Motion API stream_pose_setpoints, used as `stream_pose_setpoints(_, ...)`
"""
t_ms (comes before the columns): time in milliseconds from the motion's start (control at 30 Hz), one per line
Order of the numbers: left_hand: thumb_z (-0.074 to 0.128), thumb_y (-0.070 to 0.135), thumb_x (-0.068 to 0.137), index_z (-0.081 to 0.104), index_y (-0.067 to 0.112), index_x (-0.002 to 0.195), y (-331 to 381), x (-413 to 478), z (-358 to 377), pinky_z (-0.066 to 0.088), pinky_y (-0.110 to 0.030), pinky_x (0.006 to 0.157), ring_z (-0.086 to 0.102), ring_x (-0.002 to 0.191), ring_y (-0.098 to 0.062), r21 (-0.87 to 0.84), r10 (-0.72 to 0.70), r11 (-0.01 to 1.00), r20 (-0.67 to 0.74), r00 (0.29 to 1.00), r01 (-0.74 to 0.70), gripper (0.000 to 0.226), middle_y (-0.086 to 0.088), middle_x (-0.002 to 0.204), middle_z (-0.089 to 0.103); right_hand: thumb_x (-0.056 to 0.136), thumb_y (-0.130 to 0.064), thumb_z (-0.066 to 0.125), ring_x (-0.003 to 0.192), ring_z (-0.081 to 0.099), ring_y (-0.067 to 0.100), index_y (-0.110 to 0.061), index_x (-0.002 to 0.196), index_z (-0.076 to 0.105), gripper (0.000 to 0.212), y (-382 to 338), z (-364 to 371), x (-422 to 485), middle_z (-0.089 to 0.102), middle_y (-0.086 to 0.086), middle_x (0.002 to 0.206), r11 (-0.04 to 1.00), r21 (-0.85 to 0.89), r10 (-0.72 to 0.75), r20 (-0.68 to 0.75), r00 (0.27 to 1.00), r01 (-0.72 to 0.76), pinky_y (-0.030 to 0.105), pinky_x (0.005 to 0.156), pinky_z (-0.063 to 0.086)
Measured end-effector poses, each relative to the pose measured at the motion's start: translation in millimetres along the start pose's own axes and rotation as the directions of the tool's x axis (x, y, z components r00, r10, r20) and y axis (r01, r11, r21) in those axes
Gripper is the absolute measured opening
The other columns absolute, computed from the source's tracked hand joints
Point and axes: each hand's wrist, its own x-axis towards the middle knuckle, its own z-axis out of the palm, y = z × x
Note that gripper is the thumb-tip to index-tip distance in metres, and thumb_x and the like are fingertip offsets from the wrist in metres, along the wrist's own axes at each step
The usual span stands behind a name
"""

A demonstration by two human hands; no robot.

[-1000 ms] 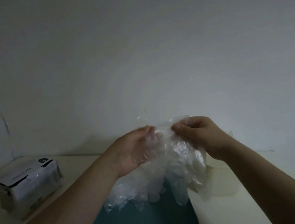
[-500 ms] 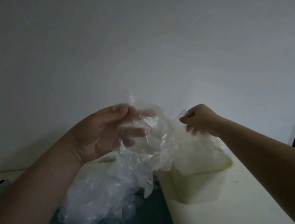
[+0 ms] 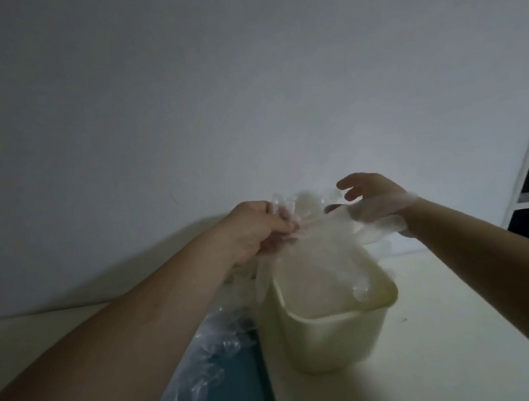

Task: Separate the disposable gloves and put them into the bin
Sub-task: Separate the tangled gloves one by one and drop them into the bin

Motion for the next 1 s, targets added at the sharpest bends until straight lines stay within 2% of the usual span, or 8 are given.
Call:
stream_pose_setpoints(167,0.089,0.004,0.079,0.072,0.006,0.104,-1,20,10,0.041,-0.024,0.046,0.060,0.045,-0.011,0.386,0.021,0.922,0.015,1.000,-0.025,0.031,-0.009,0.074,0.072,0.099,-0.022,0.067,0.117,0.064,0.022,-0.023,0.137,0.062,0.038,3,-14,-13,0.064,0.001,0.133,0.954,-0.195,-0.261,-0.163,0.952,0.228,0.036,0.100,0.053)
stream_pose_setpoints(267,0.090,0.006,0.080,0.071,0.011,0.110,6,23,14,0.043,-0.029,0.053,0.065,0.049,-0.009,0.421,0.014,0.907,0.029,0.999,-0.025,0.036,-0.011,0.087,0.075,0.106,-0.030,0.055,0.126,0.056,0.012,-0.024,0.141,0.062,0.036,-8,-8,-28,0.061,-0.007,0.139,0.907,-0.294,-0.323,-0.025,0.946,0.302,0.030,0.106,0.044)
stream_pose_setpoints(467,0.082,0.004,0.087,0.069,0.011,0.115,8,27,11,0.052,-0.020,0.048,0.064,0.055,-0.013,0.284,0.001,0.958,-0.095,0.995,0.026,0.031,-0.009,0.085,0.074,0.103,-0.060,0.042,0.128,0.059,0.017,-0.030,0.135,0.064,0.049,-16,14,-48,0.064,-0.008,0.137,0.872,-0.398,-0.162,0.314,0.935,0.285,0.041,0.112,0.045)
stream_pose_setpoints(567,0.081,0.005,0.089,0.068,0.005,0.116,4,23,8,0.065,-0.033,0.072,0.074,0.072,-0.024,0.184,-0.042,0.981,-0.107,0.993,0.061,0.030,-0.016,0.100,0.075,0.106,-0.055,0.043,0.155,0.027,0.019,-0.032,0.156,0.043,0.055,-21,30,-51,0.039,-0.007,0.163,0.755,-0.514,-0.174,0.443,0.880,0.408,0.038,0.125,0.018)
stream_pose_setpoints(700,0.079,0.005,0.092,0.068,0.001,0.112,8,0,-5,0.061,-0.029,0.060,0.072,0.065,-0.023,0.181,-0.017,0.983,-0.142,0.990,0.043,0.023,-0.023,0.105,0.072,0.104,-0.061,0.038,0.160,0.007,0.023,-0.043,0.164,0.011,0.068,-13,57,-43,0.014,-0.008,0.173,0.765,-0.533,-0.040,0.521,0.853,0.361,0.052,0.126,0.011)
stream_pose_setpoints(867,0.082,0.007,0.089,0.072,0.006,0.104,9,-28,-21,0.057,-0.027,0.057,0.068,0.063,-0.021,0.437,-0.056,0.895,-0.100,0.993,0.095,0.017,-0.016,0.085,0.074,0.094,-0.081,0.031,0.160,-0.006,0.033,-0.065,0.153,-0.010,0.073,-3,81,-30,-0.010,-0.007,0.174,0.742,-0.602,0.088,0.523,0.848,0.295,0.064,0.124,0.003)
stream_pose_setpoints(933,0.083,0.021,0.090,0.071,0.013,0.104,-1,-31,-20,0.060,-0.031,0.062,0.067,0.076,-0.021,0.564,-0.032,0.821,-0.099,0.995,0.083,0.020,-0.009,0.096,0.072,0.092,-0.084,0.031,0.160,-0.003,0.036,-0.066,0.153,-0.008,0.074,-2,88,-27,-0.012,-0.007,0.173,0.731,-0.621,0.121,0.526,0.842,0.283,0.063,0.125,0.006)
stream_pose_setpoints(1000,0.082,0.031,0.089,0.067,0.019,0.108,-11,-32,-18,0.063,-0.038,0.080,0.065,0.094,-0.020,0.648,0.036,0.761,-0.090,0.995,0.031,0.027,-0.001,0.110,0.065,0.098,-0.075,0.035,0.159,0.003,0.039,-0.054,0.160,0.000,0.075,-3,96,-23,-0.009,0.000,0.174,0.702,-0.655,0.163,0.531,0.832,0.281,0.061,0.127,0.010)
